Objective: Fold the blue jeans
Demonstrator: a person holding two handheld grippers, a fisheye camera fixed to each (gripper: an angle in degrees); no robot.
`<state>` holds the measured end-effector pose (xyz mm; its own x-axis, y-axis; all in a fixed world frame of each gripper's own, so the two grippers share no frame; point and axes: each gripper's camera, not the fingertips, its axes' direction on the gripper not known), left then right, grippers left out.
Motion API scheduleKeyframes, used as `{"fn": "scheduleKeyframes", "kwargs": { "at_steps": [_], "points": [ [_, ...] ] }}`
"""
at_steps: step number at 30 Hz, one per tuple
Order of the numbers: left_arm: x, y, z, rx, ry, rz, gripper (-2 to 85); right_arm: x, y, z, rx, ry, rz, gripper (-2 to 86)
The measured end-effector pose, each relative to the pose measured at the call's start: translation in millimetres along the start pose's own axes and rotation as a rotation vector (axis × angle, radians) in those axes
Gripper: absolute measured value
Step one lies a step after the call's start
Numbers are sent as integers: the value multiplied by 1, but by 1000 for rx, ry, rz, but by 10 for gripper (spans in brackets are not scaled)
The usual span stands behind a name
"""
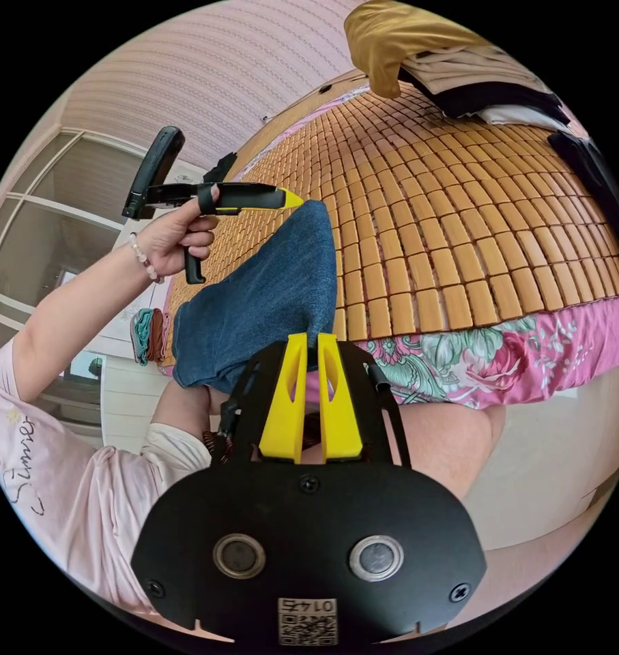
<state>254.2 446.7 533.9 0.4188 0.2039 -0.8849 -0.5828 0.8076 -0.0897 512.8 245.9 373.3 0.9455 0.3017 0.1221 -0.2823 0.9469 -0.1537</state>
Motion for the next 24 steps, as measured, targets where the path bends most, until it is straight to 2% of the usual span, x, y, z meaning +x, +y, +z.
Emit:
{"fn": "scheduleKeyframes", "kwargs": {
  "at_steps": [4,7,9,12,14,16,18,21,24],
  "points": [
    [-1,-34,50,-152,-17,32,86,13,6,-9,6,-33,2,15],
    [-4,-46,48,-188,-23,71,52,23,11,-23,61,-86,22,13],
    [-6,-50,33,-151,7,81,43,25,16,-43,132,-93,17,13],
    [-9,-57,-15,5,148,79,39,19,23,-92,266,-49,-12,12],
    [-13,-54,-72,166,282,119,39,2,27,-133,371,-45,-87,12],
    [-20,-40,-121,266,324,187,37,-19,27,-153,404,-93,-187,12],
    [-37,-15,-167,329,328,231,36,-49,24,-158,382,-164,-310,11],
    [-88,63,-227,405,303,217,38,-115,20,-127,232,-272,-535,11],
    [-158,169,-240,407,206,5,45,-172,20,-34,-145,-328,-676,10]
  ]
}}
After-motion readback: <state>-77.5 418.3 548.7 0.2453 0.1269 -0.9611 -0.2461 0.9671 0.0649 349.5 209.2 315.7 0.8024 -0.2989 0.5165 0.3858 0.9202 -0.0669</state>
